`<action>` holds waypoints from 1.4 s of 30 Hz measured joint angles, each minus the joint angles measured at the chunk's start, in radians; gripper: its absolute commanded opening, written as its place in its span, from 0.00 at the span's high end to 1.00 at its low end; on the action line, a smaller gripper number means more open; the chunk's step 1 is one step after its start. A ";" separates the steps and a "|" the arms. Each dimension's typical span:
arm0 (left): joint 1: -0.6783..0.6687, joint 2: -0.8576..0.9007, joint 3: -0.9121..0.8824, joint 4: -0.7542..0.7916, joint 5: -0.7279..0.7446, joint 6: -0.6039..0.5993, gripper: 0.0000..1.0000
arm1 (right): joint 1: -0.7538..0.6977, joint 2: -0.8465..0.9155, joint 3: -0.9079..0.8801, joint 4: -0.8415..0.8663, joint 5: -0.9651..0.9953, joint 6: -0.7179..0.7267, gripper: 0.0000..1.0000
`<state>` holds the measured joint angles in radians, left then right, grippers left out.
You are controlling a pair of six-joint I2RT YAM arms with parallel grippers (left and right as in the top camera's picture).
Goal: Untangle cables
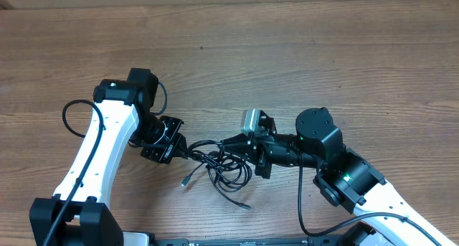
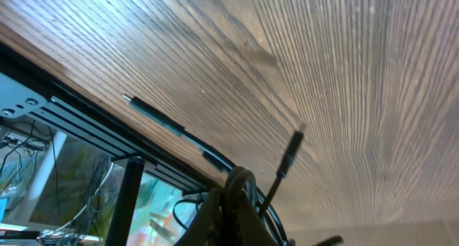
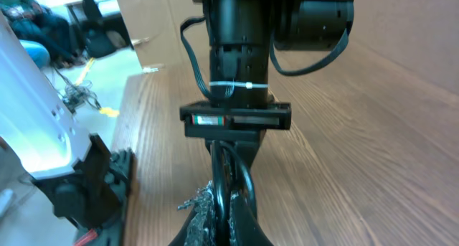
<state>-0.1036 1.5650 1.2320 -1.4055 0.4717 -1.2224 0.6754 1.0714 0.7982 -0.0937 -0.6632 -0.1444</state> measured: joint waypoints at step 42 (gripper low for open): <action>0.001 0.005 0.000 -0.030 0.193 0.126 0.96 | 0.009 0.199 0.001 -0.254 0.083 -0.272 0.50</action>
<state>-0.1028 1.5696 1.2316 -1.4353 0.6643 -1.0966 0.6842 1.2701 0.7990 -0.3477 -0.5804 -0.4164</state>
